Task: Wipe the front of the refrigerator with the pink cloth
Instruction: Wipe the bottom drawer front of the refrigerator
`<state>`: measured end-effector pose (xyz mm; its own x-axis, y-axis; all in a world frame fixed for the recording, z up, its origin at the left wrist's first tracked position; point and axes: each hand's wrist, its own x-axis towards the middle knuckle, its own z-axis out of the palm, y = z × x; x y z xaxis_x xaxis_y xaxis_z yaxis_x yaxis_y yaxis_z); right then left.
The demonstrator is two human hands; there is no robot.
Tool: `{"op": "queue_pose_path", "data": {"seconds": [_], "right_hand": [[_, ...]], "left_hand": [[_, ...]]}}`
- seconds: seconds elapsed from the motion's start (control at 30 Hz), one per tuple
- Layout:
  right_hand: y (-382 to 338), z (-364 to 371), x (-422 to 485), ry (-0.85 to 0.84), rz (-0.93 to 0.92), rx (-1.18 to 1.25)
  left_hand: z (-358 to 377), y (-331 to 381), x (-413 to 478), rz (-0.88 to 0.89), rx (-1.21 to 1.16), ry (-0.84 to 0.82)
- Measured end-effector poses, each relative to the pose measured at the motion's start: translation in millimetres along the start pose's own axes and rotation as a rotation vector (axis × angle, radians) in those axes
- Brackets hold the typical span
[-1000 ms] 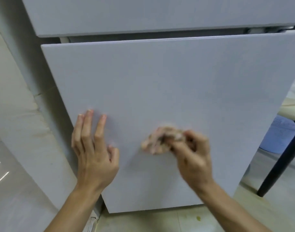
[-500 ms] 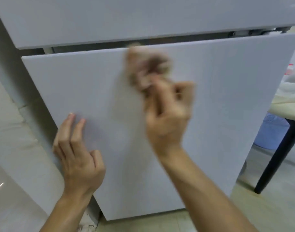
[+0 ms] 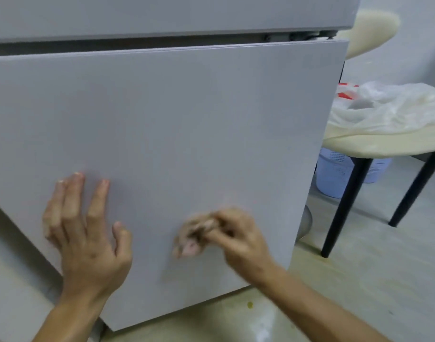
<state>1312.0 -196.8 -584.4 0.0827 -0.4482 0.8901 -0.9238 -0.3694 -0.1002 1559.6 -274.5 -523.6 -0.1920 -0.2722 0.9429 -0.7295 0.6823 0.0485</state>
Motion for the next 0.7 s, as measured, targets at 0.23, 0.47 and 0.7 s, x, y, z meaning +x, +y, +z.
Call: {"op": "queue_pose_path", "data": {"seconds": [0.23,0.47,0.7], "right_hand": [[49,-78,97,0.501,0.332,-0.114],[39,9,-5,0.386,0.208,-0.189],[19,6,4,0.284,0.103,-0.145]], "left_hand": [[10,-2,9,-0.027,0.023,0.035],[6,-9,5,-0.014,0.045,-0.013],[-6,-24,7,-0.009,0.076,-0.030]]}}
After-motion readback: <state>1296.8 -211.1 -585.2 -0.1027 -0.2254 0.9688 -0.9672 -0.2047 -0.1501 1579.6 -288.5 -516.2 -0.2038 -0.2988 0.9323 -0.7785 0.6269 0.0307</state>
